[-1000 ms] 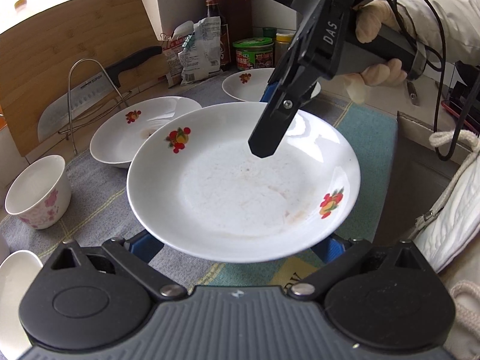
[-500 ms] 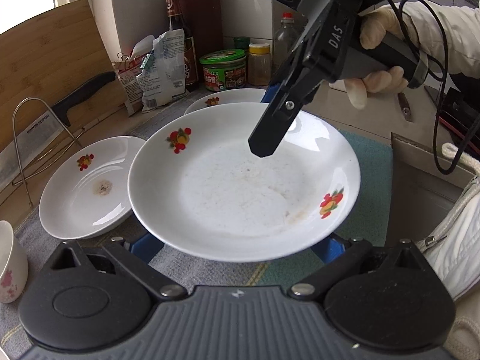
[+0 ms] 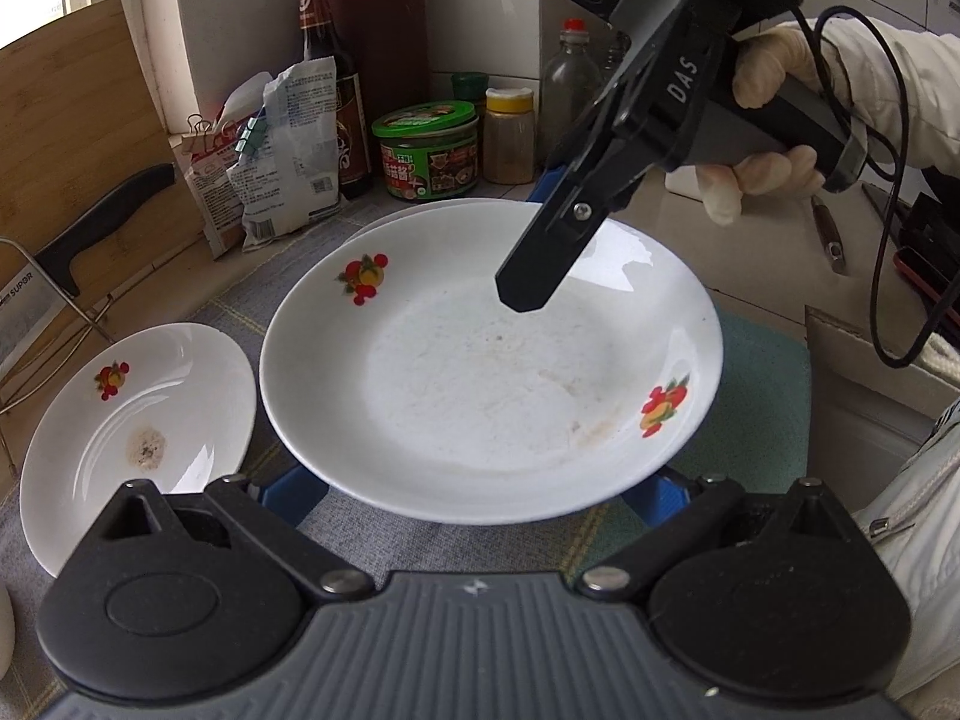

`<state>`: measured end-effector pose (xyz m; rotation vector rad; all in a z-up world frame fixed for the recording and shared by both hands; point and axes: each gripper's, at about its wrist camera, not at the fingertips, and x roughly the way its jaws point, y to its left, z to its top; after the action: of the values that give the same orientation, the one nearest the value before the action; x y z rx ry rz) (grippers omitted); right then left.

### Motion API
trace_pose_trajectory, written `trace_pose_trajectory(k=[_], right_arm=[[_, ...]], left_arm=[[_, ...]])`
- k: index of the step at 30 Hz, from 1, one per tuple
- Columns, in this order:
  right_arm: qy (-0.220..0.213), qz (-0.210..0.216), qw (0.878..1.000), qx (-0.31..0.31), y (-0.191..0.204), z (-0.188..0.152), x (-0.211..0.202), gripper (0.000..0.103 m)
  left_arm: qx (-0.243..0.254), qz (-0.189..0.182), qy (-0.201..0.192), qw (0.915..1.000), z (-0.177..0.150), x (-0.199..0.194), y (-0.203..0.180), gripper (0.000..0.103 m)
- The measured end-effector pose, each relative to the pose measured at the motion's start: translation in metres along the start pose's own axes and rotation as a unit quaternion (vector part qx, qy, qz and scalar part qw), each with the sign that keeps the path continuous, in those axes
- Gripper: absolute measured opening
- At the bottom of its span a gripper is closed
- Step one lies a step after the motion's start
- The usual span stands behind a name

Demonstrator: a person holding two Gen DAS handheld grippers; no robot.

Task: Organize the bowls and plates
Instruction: 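Lower the large plate onto the other white plate to stack them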

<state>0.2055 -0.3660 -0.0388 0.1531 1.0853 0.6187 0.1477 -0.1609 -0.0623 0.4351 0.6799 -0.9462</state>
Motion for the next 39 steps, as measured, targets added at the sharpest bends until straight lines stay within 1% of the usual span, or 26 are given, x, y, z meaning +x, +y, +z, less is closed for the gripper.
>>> trace_pose_trajectory(k=[11,15,28,39], right_arm=[[-0.002,0.007,1.0,0.011,-0.034,0.0,-0.002,0.103],[-0.008,0.011,1.0,0.018,-0.044,0.001,-0.001,0.103],[-0.003,0.012,0.999,0.031,-0.069,0.002,0.004,0.103],[0.002,0.01,0.999,0.036,-0.08,0.002,0.008,0.103]], left_arm=[[-0.006,0.01,0.013,0.9998,0.019,0.023,-0.001,0.101],[0.003,0.02,0.013,0.9997,0.023,0.031,-0.004,0.101],[0.01,0.02,0.027,0.9994,0.037,0.044,0.0,0.101],[0.015,0.023,0.034,0.999,0.044,0.055,0.005,0.101]])
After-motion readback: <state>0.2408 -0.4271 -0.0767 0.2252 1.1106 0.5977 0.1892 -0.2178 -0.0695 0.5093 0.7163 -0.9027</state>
